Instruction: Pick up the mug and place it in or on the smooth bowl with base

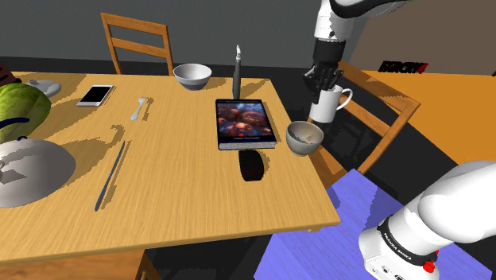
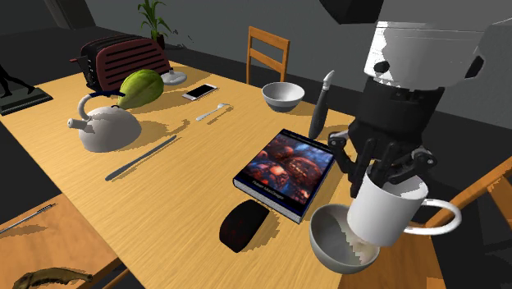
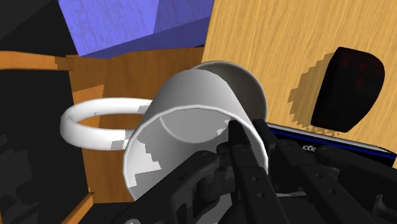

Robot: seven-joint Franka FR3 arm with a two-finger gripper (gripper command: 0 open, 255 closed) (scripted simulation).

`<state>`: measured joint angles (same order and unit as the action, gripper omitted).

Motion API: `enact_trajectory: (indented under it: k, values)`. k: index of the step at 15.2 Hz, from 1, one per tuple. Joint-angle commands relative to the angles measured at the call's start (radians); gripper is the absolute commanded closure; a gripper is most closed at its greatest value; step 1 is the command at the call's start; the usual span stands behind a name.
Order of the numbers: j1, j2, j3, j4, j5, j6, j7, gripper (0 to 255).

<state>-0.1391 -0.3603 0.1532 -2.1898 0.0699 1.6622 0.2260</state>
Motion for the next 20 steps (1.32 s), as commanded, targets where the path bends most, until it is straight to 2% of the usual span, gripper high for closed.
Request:
enact_trajectory:
  k: [1, 12, 19, 20]
  values:
    - [0.001, 0.0, 0.003, -0.029, 0.002, 0.029, 0.001, 255]
    - [0.003, 0.029, 0.01, -0.15, 0.004, 0.179, 0.001, 255]
    - [0.003, 0.029, 0.01, -0.15, 0.004, 0.179, 0.001, 255]
    - [0.003, 0.029, 0.01, -0.15, 0.004, 0.179, 0.001, 0]
